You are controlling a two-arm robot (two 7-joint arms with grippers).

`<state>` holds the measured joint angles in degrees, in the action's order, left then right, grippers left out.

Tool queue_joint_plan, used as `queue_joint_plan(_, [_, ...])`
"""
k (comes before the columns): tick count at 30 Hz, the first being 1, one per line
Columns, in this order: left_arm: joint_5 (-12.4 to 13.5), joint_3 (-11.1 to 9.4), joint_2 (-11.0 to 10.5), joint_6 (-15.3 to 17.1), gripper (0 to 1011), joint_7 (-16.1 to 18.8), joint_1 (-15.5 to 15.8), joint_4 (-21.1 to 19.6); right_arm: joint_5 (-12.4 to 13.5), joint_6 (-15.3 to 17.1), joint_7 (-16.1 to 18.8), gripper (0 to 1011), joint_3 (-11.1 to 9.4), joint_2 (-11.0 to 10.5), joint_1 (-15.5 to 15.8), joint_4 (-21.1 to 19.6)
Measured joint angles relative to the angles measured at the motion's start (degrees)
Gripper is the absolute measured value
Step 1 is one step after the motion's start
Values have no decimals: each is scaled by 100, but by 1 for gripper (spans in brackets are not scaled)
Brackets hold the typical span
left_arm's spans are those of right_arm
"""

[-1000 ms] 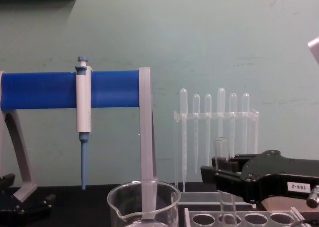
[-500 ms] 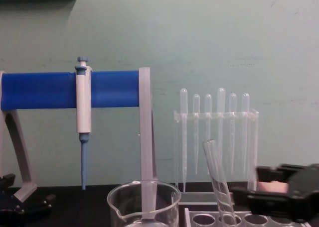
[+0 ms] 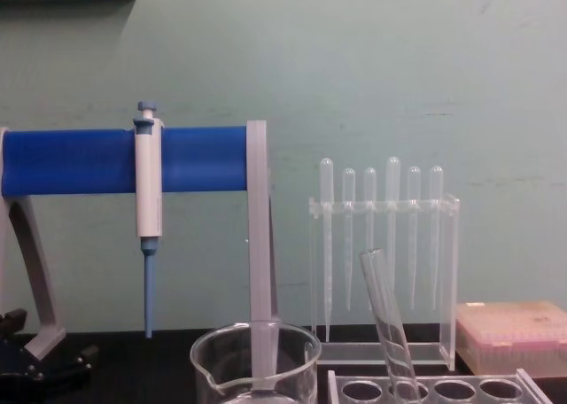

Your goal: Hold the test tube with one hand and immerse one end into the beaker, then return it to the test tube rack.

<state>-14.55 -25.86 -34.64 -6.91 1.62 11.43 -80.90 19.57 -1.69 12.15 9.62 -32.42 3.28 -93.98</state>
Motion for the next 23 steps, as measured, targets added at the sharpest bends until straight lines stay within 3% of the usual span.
queue_joint_plan(4, [0,0,0,0,1000,0,0,0,-405,-248,-484,1002,-17,271,-14,373])
queue_joint_plan(11, [0,0,0,0,1000,0,0,0,-1098,-801,-1002,1002,80,608,-58,670])
queue_joint_plan(23, [0,0,0,0,1000,0,0,0,-1038,-767,-974,1003,77,584,-58,654])
